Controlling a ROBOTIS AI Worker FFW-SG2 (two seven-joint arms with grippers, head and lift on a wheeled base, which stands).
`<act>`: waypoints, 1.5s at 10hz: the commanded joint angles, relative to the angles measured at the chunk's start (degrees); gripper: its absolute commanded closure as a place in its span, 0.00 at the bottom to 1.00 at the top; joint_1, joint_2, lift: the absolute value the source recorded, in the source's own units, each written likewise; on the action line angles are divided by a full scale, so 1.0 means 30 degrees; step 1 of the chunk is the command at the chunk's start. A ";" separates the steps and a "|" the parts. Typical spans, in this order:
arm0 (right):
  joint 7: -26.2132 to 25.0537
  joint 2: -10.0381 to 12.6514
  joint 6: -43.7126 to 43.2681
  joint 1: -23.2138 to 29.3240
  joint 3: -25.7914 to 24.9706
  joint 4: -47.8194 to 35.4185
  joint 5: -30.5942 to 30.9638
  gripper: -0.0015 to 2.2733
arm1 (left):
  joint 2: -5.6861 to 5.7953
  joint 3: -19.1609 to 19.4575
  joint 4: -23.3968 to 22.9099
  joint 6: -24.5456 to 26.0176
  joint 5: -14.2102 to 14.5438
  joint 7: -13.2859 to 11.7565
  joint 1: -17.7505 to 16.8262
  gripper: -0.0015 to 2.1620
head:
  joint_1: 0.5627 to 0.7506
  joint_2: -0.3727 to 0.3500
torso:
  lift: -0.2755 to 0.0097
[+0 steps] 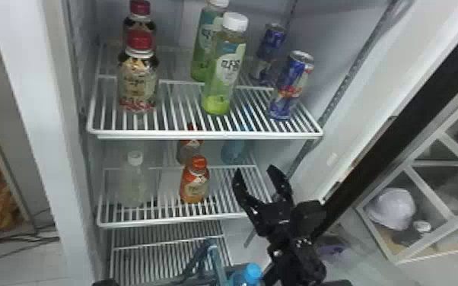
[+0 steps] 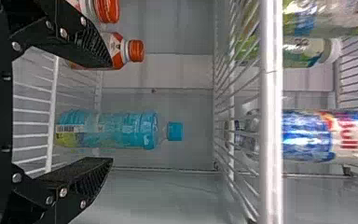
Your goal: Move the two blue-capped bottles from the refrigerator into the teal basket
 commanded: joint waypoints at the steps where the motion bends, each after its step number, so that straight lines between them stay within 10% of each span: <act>1: -0.0283 0.0000 -0.0328 -0.1336 0.0225 0.1680 0.0384 0.14 | 0.0018 -0.0053 0.0013 0.0028 0.0010 0.0012 -0.0020 0.53 | 0.70 0.03 | 0.49; 15: -0.2422 -0.0410 -0.1125 -0.8743 0.1748 1.0071 0.0853 0.11 | 0.0047 -0.0405 0.0294 0.0075 0.0157 0.0041 -0.0395 0.53 | 0.70 0.03 | 0.49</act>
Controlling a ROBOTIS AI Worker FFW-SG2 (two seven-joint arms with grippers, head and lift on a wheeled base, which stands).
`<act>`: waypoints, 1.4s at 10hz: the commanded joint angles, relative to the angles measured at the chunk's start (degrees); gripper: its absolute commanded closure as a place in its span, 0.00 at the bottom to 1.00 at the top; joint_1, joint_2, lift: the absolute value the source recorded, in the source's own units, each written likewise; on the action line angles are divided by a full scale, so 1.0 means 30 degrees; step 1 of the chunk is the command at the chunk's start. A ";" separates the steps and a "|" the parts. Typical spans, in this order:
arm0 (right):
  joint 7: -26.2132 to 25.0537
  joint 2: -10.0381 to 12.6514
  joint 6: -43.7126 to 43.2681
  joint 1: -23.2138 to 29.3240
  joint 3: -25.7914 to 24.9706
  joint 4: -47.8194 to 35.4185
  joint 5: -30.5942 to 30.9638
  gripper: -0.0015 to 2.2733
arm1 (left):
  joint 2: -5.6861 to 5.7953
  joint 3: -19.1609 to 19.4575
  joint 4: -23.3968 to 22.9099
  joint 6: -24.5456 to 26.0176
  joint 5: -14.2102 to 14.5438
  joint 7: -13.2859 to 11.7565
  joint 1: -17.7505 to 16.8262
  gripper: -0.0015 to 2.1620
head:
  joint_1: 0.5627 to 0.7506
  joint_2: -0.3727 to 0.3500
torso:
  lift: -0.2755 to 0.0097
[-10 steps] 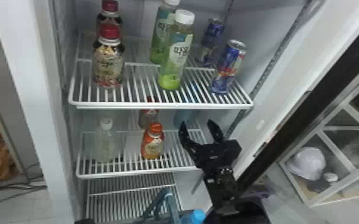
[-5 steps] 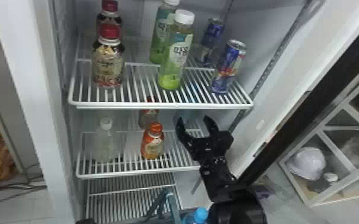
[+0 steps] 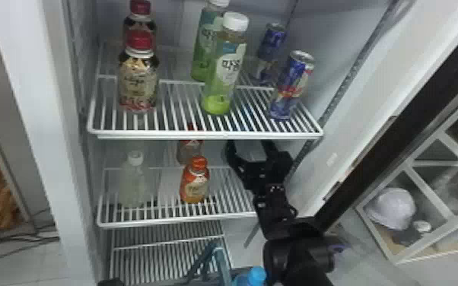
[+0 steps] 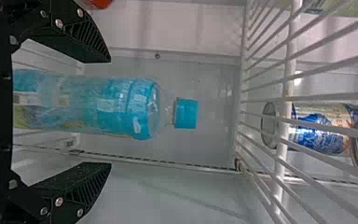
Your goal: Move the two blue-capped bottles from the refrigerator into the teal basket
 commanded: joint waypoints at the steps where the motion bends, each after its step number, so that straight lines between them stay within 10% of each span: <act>1: -0.0159 -0.0034 -0.0007 -0.0685 0.0106 0.0643 -0.0005 0.11 | 0.0000 -0.0031 0.0053 0.0000 0.0011 0.0000 -0.0038 0.53 | 0.70 0.03 | 0.49; 14: -0.0540 -0.0385 0.0415 -0.0966 0.0604 0.0596 0.0493 0.30 | 0.0088 -0.0206 0.0194 -0.0234 0.0392 -0.0029 -0.0132 0.53 | 0.70 0.03 | 0.49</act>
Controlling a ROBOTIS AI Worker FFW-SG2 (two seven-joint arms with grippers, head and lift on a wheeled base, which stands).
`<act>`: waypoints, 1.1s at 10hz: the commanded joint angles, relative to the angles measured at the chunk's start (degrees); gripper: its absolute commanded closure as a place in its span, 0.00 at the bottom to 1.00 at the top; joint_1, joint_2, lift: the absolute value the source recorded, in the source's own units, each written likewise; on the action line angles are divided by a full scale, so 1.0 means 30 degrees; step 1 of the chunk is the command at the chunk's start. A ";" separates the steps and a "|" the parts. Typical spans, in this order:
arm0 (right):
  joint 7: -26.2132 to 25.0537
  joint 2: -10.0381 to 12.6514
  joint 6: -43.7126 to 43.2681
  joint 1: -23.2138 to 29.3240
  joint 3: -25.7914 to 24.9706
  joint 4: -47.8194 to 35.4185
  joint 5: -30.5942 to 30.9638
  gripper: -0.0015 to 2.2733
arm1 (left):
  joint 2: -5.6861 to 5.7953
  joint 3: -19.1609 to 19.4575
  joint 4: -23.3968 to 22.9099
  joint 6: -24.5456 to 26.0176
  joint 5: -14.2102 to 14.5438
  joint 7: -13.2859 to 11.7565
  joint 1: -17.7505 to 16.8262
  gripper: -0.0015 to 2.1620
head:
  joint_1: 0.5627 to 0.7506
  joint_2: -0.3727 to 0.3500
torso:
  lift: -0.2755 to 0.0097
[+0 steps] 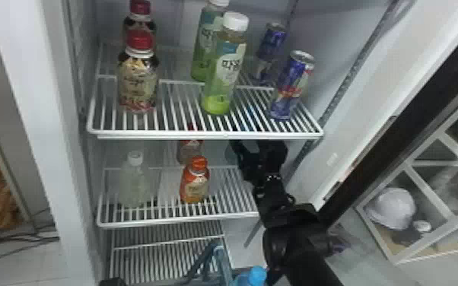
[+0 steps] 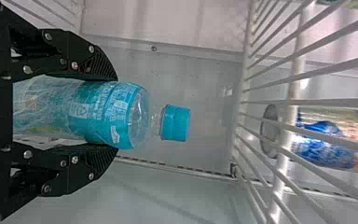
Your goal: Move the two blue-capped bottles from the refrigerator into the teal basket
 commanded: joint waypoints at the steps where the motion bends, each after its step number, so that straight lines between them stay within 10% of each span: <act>1: -0.0001 -0.0084 -0.0266 0.0758 -0.0013 -0.0994 -0.0078 0.30 | 0.0036 0.0008 0.0000 -0.0019 0.0061 -0.0018 0.0027 0.53 | 0.70 0.03 | 0.49; 11: 0.0966 -0.0435 0.0671 0.6992 -0.0804 -0.9103 -0.1074 0.30 | 0.0036 0.0184 0.0000 -0.0066 0.0090 -0.0047 0.0262 0.53 | 0.70 0.03 | 0.49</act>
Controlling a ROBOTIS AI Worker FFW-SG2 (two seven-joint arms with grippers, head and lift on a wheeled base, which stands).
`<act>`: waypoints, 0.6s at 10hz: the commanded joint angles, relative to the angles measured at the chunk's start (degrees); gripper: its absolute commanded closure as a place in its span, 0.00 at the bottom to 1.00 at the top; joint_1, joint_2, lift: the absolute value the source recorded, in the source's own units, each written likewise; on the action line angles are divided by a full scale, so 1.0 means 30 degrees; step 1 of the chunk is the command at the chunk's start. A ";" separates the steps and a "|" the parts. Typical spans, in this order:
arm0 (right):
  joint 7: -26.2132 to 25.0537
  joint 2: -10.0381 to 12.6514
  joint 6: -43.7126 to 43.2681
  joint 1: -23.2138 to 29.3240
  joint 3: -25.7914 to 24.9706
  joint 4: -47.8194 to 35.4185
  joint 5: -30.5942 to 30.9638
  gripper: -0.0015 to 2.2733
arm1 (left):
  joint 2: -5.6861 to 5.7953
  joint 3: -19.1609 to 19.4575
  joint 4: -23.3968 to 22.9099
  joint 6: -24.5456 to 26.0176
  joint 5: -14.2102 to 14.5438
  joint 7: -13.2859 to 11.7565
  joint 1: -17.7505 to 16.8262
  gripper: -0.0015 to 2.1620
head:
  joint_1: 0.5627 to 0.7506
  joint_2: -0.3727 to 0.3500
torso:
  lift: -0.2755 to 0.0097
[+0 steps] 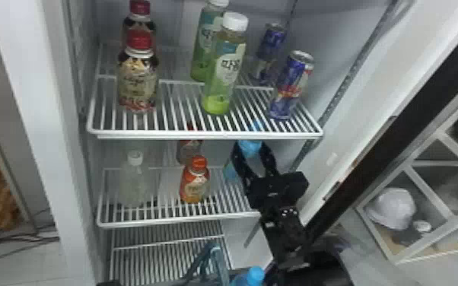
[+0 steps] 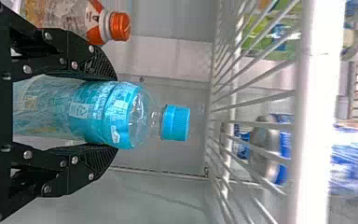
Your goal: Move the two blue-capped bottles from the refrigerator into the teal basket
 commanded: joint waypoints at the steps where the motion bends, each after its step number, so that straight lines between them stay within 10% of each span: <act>1: 0.0030 0.0004 0.0455 0.1376 -0.0327 -0.1930 -0.0364 0.30 | -0.0004 0.0008 0.0001 -0.0032 0.0000 -0.0028 0.0032 0.53 | 0.70 0.03 | 0.49; 6: 0.0616 0.0268 0.2284 0.5219 -0.1997 -0.6430 -0.0452 0.29 | -0.0034 0.0066 -0.0046 -0.0032 0.0000 -0.0057 0.0078 0.53 | 0.70 0.03 | 0.49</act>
